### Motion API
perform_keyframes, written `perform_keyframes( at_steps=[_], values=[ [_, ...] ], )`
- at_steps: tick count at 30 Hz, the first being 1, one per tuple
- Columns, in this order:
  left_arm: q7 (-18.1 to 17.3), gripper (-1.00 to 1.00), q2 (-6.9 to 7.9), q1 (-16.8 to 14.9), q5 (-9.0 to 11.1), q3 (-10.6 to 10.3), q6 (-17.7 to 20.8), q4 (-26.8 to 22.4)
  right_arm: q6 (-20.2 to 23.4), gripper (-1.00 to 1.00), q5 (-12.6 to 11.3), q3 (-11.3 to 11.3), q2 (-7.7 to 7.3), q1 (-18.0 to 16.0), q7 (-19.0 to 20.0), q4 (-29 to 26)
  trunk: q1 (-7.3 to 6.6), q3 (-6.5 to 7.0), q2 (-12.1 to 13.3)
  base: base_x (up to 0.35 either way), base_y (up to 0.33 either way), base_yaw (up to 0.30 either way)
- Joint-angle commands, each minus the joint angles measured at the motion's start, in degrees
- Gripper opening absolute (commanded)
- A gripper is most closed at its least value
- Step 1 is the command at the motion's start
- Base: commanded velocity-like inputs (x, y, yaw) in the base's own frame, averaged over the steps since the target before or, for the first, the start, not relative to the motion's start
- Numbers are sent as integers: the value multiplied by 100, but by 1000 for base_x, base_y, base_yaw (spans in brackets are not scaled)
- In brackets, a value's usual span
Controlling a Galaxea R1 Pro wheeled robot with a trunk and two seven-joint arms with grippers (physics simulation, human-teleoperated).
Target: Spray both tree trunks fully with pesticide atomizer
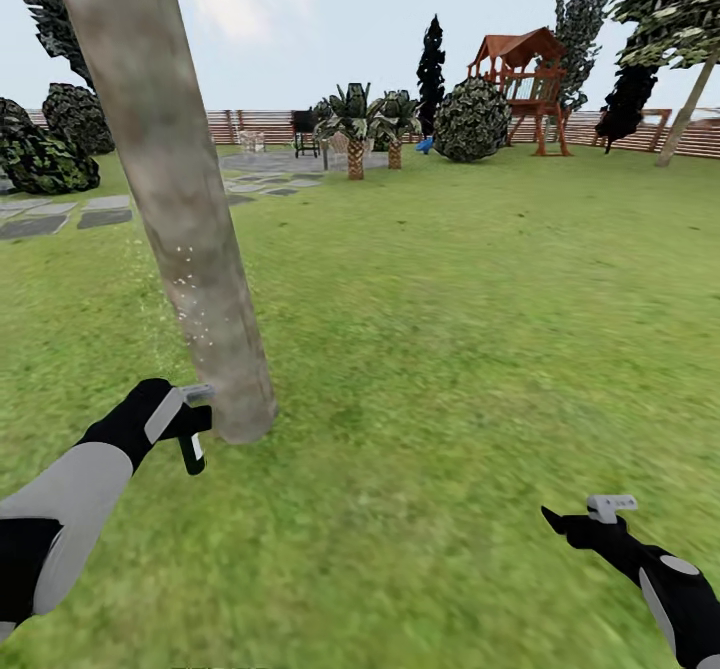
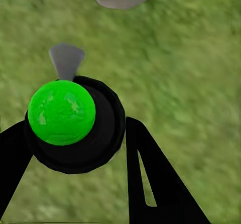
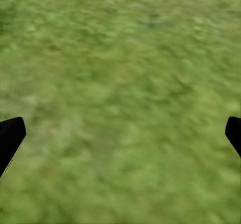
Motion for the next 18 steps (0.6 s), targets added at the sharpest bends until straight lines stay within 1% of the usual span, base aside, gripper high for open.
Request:
perform_keyframes(
  at_steps=[1, 2, 5, 6, 7, 9, 14, 18],
  values=[
    [46, -100, 4, 48, 54, -42, 13, -18, 26, 100, 50, -36, 5, -4, 48, -12, -1, -5, -2, 9, 3, 233],
    [46, -100, 6, 99, 46, -42, -13, -28, 26, 100, 52, -35, 5, -4, 48, -12, -1, -5, -2, 5, 2, 255],
    [92, -100, 49, 213, 17, -41, -351, -9, 26, 100, 56, -35, 5, -4, 48, -12, -1, -5, -2, 1, 0, 260],
    [133, -100, 57, 229, 15, -41, -380, -9, 26, 100, 56, -35, 5, -4, 48, -12, -1, -5, -2, 0, 0, 194],
    [277, -100, 66, 247, 14, -41, -413, -8, 26, 100, 55, -35, 5, -4, 48, -12, -1, -5, -2, 0, 0, 82],
    [428, -100, 48, 259, 23, -52, -438, -7, 26, 100, 54, -35, 5, -4, 48, -12, -1, -5, -2, 0, 0, 37],
    [484, -100, -35, 268, 102, -59, -448, -10, 26, 100, 54, -43, 5, -4, 48, -18, -1, -5, -2, 0, -14, 4],
    [485, -100, -38, 268, 107, -52, -448, -7, 26, 100, 51, -44, 5, -4, 48, -20, -1, -5, -2, 0, -162, 0]
  ],
)
